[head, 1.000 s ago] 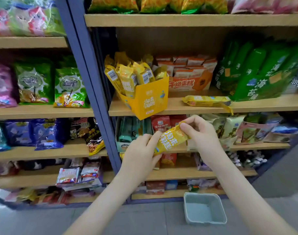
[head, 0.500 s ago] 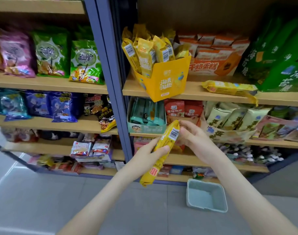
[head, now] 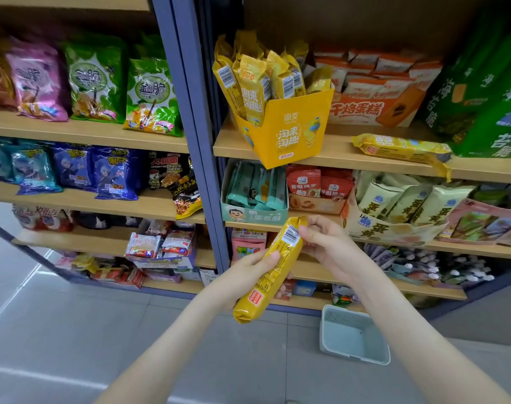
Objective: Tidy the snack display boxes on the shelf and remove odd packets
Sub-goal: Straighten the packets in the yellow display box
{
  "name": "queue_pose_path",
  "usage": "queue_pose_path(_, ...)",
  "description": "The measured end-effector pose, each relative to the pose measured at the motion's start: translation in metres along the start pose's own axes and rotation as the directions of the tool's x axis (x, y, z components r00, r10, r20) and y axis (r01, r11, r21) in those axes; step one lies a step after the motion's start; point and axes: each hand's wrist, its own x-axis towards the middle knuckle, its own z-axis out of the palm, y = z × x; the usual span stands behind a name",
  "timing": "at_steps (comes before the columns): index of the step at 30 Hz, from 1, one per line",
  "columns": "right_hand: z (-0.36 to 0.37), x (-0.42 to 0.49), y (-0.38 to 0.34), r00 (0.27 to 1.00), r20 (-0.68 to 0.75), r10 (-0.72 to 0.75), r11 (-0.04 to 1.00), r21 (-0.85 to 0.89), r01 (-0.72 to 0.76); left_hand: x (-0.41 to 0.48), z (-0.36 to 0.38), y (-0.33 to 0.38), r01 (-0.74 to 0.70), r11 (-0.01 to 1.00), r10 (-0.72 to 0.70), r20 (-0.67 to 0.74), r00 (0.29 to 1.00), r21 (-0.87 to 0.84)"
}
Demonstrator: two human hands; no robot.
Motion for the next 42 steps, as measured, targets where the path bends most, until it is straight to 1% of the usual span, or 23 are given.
queue_pose_path(3, 0.004, 0.000, 0.003, 0.999, -0.033, -0.034, 0.996, 0.075, 0.037, -0.002, -0.005, 0.000, 0.055, 0.998, -0.055, 0.016, 0.998, 0.003)
queue_pose_path(5, 0.008, 0.002, 0.006, 0.991, -0.119, -0.056, 0.997, 0.053, 0.063, -0.003, -0.003, 0.001, 0.049, 0.996, -0.046, -0.040, 0.998, 0.070)
queue_pose_path(7, 0.009, 0.006, 0.010, 0.969, -0.232, -0.087, 0.996, -0.001, 0.089, -0.004, 0.004, 0.003, -0.022, 0.956, 0.064, -0.135, 0.989, 0.291)
queue_pose_path(9, 0.011, 0.008, 0.012, 0.939, -0.318, -0.127, 0.992, -0.038, 0.121, -0.003, 0.012, 0.003, -0.052, 0.850, 0.209, -0.244, 0.947, 0.525)
queue_pose_path(10, 0.013, 0.008, 0.011, 0.932, -0.334, -0.138, 0.990, -0.044, 0.131, -0.003, 0.015, 0.002, -0.057, 0.815, 0.268, -0.287, 0.920, 0.577)
queue_pose_path(11, 0.015, 0.006, 0.009, 0.934, -0.324, -0.147, 0.989, -0.040, 0.142, -0.001, 0.016, 0.001, -0.073, 0.806, 0.309, -0.313, 0.898, 0.587)
queue_pose_path(12, 0.017, 0.005, 0.007, 0.948, -0.281, -0.147, 0.989, -0.031, 0.144, 0.000, 0.017, 0.000, -0.095, 0.820, 0.330, -0.331, 0.884, 0.564)
queue_pose_path(13, 0.018, 0.003, 0.006, 0.967, -0.212, -0.139, 0.990, -0.051, 0.131, 0.002, 0.017, -0.001, -0.118, 0.858, 0.324, -0.347, 0.880, 0.501)
queue_pose_path(15, 0.021, -0.003, 0.006, 0.996, -0.040, -0.080, 0.982, -0.174, 0.072, 0.005, 0.015, 0.001, -0.181, 0.943, 0.279, -0.373, 0.885, 0.278)
queue_pose_path(16, 0.023, -0.006, 0.009, 0.999, 0.039, -0.030, 0.974, -0.223, 0.038, 0.005, 0.015, 0.002, -0.217, 0.963, 0.263, -0.374, 0.889, 0.159)
queue_pose_path(17, 0.025, -0.010, 0.011, 0.995, 0.102, 0.014, 0.971, -0.241, 0.011, 0.005, 0.016, 0.004, -0.255, 0.964, 0.263, -0.367, 0.892, 0.070)
queue_pose_path(19, 0.029, -0.015, 0.014, 0.980, 0.185, 0.069, 0.981, -0.189, -0.033, 0.005, 0.018, 0.006, -0.306, 0.949, 0.259, -0.364, 0.895, -0.078)
queue_pose_path(22, 0.029, -0.021, 0.014, 0.958, 0.268, 0.105, 0.982, -0.177, -0.058, 0.006, 0.017, 0.011, -0.344, 0.893, 0.207, -0.414, 0.886, -0.290)
queue_pose_path(25, 0.022, -0.022, 0.017, 0.961, 0.261, 0.088, 0.969, -0.247, -0.021, 0.009, 0.014, 0.013, -0.375, 0.843, 0.158, -0.490, 0.858, -0.385)
queue_pose_path(27, 0.018, -0.020, 0.017, 0.978, 0.202, 0.044, 0.954, -0.299, 0.019, 0.009, 0.015, 0.014, -0.407, 0.804, 0.146, -0.520, 0.842, -0.434)
queue_pose_path(31, 0.015, -0.017, 0.020, 0.995, 0.097, -0.016, 0.915, -0.401, 0.054, 0.011, 0.017, 0.015, -0.434, 0.717, 0.094, -0.542, 0.835, -0.546)
queue_pose_path(32, 0.015, -0.017, 0.021, 0.996, 0.086, -0.030, 0.903, -0.425, 0.064, 0.012, 0.017, 0.016, -0.430, 0.720, 0.085, -0.546, 0.833, -0.544)
queue_pose_path(34, 0.016, -0.019, 0.019, 0.996, 0.064, -0.065, 0.864, -0.496, 0.088, 0.011, 0.018, 0.017, -0.385, 0.785, 0.067, -0.552, 0.831, -0.485)
queue_pose_path(36, 0.015, -0.021, 0.017, 0.993, 0.052, -0.104, 0.794, -0.598, 0.114, 0.010, 0.018, 0.017, -0.324, 0.854, 0.075, -0.520, 0.851, -0.407)
queue_pose_path(37, 0.014, -0.021, 0.016, 0.992, 0.058, -0.111, 0.767, -0.630, 0.122, 0.009, 0.018, 0.018, -0.304, 0.870, 0.079, -0.501, 0.862, -0.387)
queue_pose_path(39, 0.011, -0.023, 0.014, 0.990, 0.087, -0.109, 0.767, -0.626, 0.139, 0.009, 0.017, 0.019, -0.301, 0.867, 0.070, -0.501, 0.863, -0.396)
queue_pose_path(42, 0.007, -0.026, 0.009, 0.982, 0.134, -0.133, 0.804, -0.565, 0.186, 0.009, 0.017, 0.022, -0.292, 0.808, -0.031, -0.532, 0.846, -0.511)
